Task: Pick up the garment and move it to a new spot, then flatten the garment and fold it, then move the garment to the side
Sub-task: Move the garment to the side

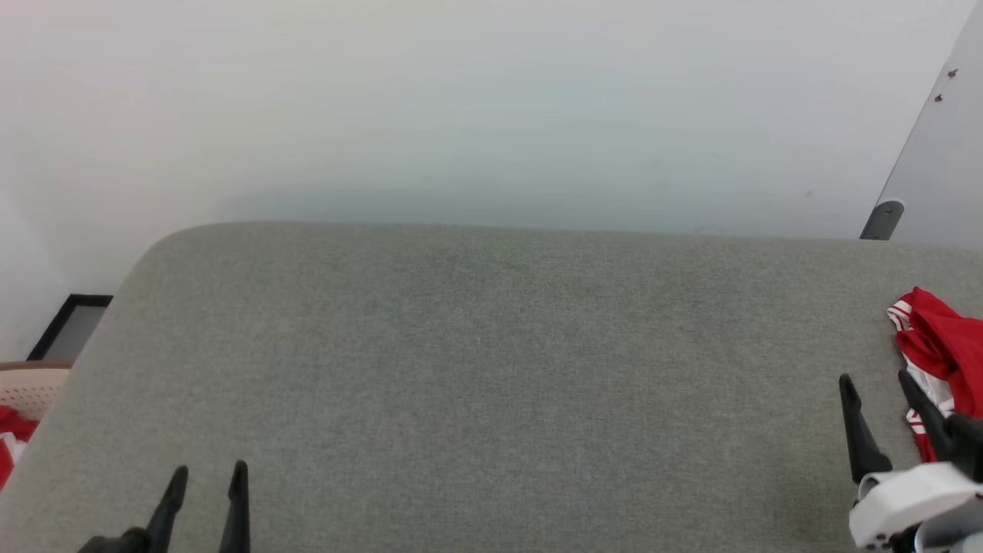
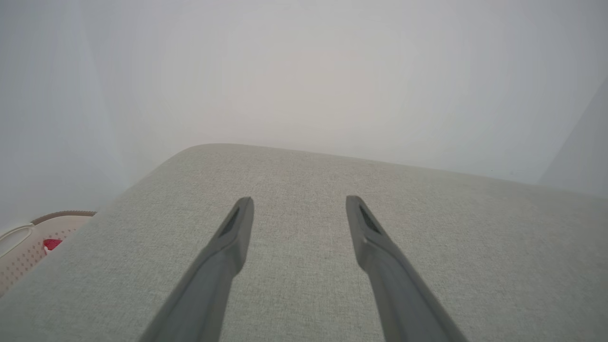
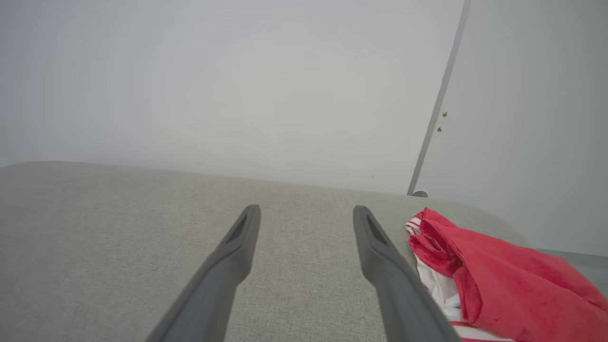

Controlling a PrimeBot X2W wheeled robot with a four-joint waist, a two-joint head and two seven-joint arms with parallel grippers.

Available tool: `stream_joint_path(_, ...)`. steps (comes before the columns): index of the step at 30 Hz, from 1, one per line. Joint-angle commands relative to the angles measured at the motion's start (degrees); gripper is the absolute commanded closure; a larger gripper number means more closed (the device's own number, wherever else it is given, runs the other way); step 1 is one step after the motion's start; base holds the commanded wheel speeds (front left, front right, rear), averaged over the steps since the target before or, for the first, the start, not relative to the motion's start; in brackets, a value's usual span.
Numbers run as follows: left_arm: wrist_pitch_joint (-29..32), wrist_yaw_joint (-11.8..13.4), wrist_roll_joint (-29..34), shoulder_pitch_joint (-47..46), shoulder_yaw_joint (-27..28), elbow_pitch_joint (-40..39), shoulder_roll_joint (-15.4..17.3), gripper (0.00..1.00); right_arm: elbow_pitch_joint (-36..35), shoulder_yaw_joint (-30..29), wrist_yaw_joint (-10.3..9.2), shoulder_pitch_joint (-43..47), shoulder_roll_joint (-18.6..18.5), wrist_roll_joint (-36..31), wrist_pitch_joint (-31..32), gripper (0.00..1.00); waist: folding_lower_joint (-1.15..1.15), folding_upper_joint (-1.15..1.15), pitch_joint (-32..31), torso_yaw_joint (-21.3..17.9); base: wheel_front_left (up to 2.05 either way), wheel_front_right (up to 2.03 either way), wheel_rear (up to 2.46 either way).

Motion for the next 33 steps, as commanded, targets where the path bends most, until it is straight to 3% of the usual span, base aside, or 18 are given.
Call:
stream_joint_path(1,0.04,-0.31,0.71,1.03,-0.07,-0.36,0.00,0.00,-1.69,-1.11,-0.07,2.06,1.12,-0.15,-0.25,0.00,0.00,0.00,-0.21,-0.26,0.00,0.00,0.00)
stream_joint_path(16,0.04,-1.14,2.65,2.27,1.43,-1.68,-0.18,0.00,-11.12,-5.13,-0.07,13.10,8.38,-2.12,-0.25,0.00,0.00,0.00,-0.79,-2.25,0.00,0.00,0.00)
stream_joint_path(33,0.05,-1.48,3.62,2.06,0.90,-2.41,-0.22,0.00,-13.10,-4.62,-0.07,15.72,10.13,-2.50,-0.26,0.00,0.00,0.00,-0.42,-4.14,0.00,0.00,0.00)
